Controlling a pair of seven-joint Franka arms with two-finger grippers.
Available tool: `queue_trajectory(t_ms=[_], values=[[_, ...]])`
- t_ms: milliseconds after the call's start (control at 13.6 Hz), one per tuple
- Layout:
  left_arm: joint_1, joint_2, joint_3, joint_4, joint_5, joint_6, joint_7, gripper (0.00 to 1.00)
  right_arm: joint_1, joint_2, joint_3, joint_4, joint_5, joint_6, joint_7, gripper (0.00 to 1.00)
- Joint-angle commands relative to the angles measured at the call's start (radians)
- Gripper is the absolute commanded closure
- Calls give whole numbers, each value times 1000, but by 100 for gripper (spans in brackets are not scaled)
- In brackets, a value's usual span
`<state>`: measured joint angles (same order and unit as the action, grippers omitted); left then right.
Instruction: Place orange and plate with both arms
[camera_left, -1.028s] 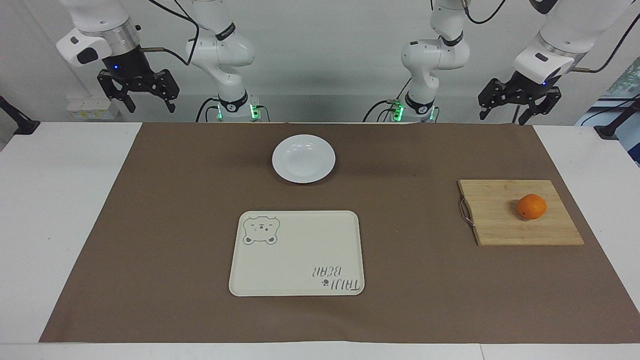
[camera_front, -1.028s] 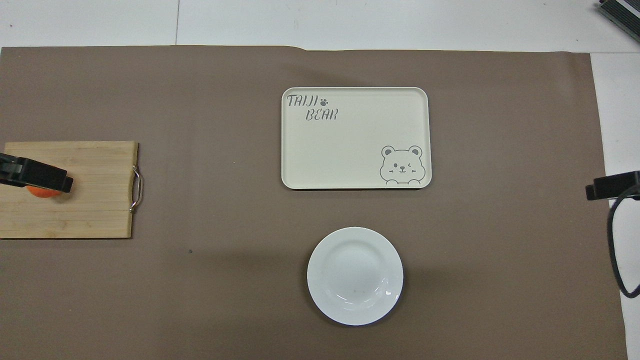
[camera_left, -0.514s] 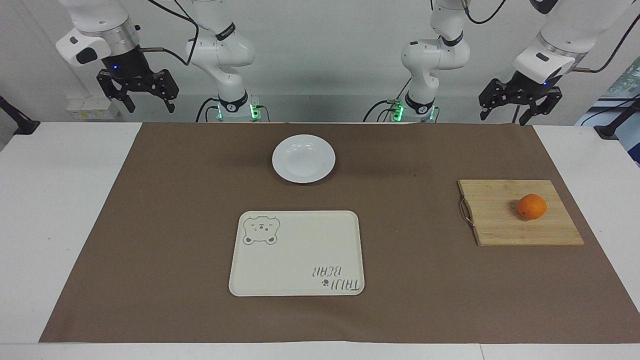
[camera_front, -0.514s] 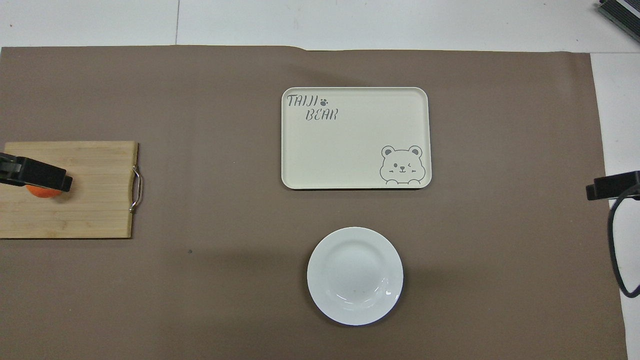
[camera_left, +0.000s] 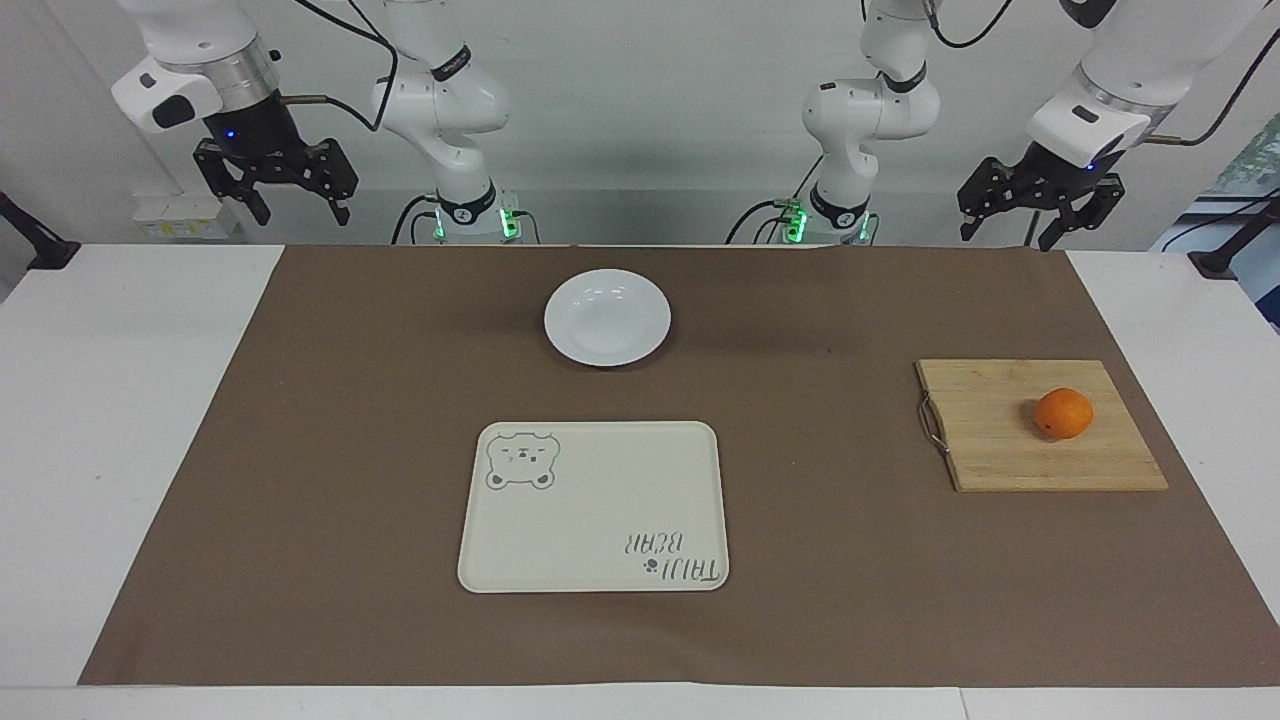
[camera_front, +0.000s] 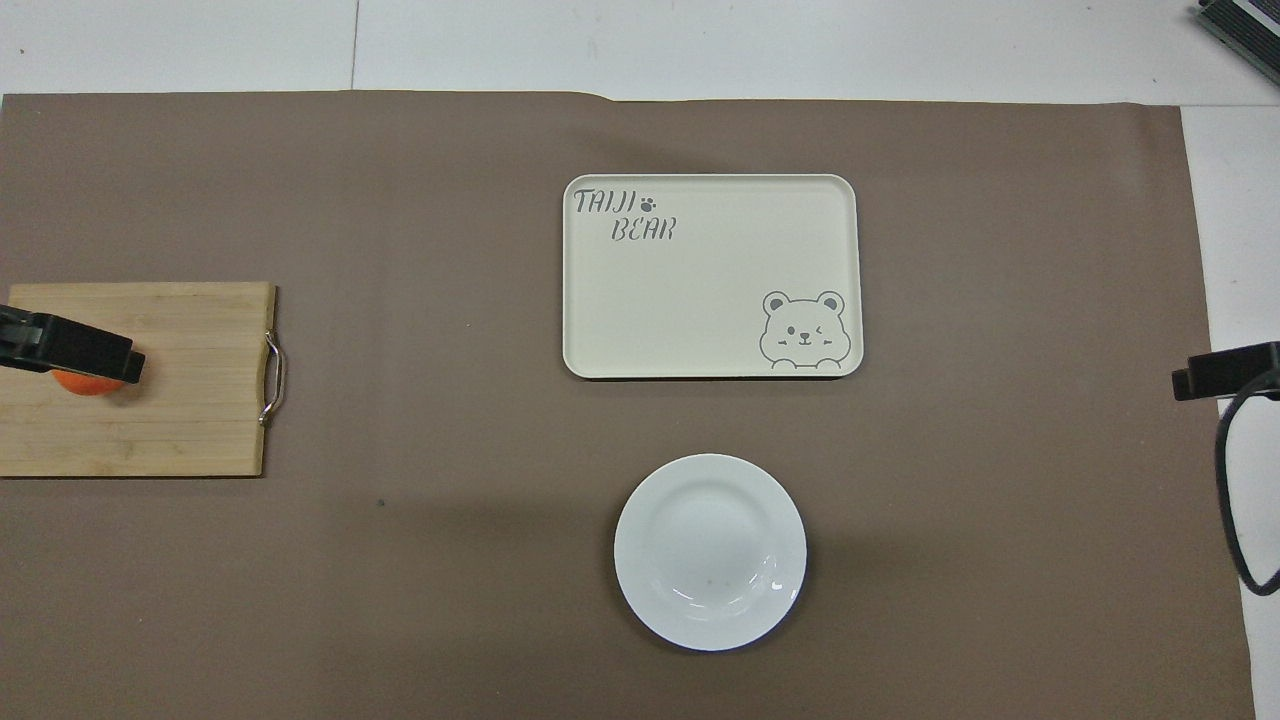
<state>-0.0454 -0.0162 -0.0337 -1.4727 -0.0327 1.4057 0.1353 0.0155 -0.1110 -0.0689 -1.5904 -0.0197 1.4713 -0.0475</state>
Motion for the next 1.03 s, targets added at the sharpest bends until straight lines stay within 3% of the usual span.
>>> queue_trajectory(t_ms=[0,220,514,954], values=[[7,-18,0,-20,-16,25,3,0,-6,-12,3,-5,-2,-13,3,0],[21,-16,8,-24,-18,82,7,0,0,-12,3,-5,-2,-13,5,0],[123,1,8,-61,-21,172,99,0,-9,-10,-12,-5,-11,-14,6,0],[245,93,8,-155,-21,407,164,0,15,-9,-22,-7,-17,-14,9,0]])
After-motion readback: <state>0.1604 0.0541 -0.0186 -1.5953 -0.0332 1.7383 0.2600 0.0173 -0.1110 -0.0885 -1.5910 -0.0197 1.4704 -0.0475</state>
